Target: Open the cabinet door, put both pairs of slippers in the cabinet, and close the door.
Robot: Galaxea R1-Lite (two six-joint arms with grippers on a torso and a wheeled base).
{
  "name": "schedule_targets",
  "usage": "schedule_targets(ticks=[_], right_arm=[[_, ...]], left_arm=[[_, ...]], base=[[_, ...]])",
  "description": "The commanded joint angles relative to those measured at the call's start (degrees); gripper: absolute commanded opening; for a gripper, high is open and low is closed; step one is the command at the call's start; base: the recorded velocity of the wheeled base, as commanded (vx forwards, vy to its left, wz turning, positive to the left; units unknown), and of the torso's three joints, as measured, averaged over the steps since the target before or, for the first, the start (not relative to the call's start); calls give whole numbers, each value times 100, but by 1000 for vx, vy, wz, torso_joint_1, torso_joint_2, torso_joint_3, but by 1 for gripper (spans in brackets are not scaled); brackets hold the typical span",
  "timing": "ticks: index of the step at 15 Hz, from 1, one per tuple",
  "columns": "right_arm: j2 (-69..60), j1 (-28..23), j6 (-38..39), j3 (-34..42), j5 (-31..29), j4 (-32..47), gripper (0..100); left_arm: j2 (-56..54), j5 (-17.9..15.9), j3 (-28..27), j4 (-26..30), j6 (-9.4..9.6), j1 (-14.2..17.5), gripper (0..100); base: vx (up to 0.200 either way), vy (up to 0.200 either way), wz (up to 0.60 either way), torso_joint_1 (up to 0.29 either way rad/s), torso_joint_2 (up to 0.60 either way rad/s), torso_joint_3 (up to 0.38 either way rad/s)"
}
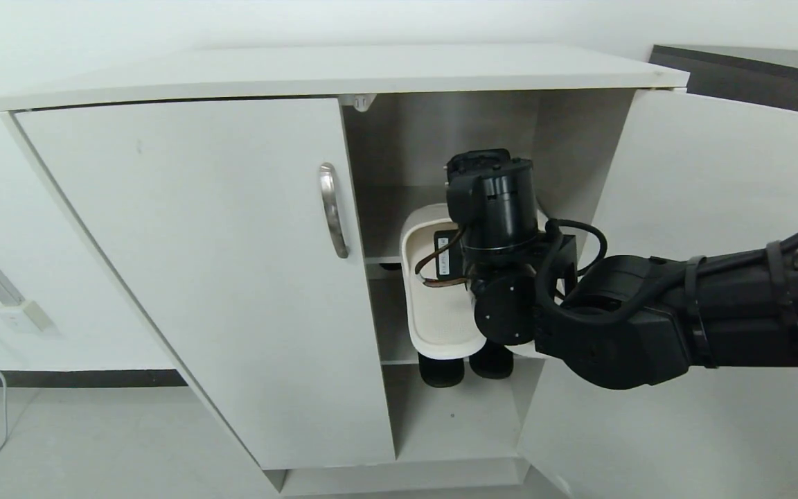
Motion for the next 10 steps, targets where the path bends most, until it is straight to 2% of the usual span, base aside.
schedule_targets(ticks=[1, 2, 5, 9, 10], right_arm=[[6, -2, 10, 47, 9, 1, 0], [15, -10, 10, 64, 18, 1, 0], [85, -125, 1, 47, 36, -8, 0], [173, -327, -7, -164, 747, 27, 0], [296, -432, -25, -349, 774, 62, 0]], left_arm=[[-1, 1, -1, 1, -9, -1, 0], [-1, 1, -1, 1, -17, -1, 0], [-1, 1, -1, 1, -26, -1, 0], [-1, 1, -1, 1, -26, -1, 0], [-1, 1, -1, 1, -35, -1, 0]], base=[[200, 0, 0, 2, 12, 2], [200, 0, 0, -2, 2, 2], [0, 0, 0, 0, 0, 0], [0, 0, 0, 0, 0, 0], [0, 0, 0, 0, 0, 0]])
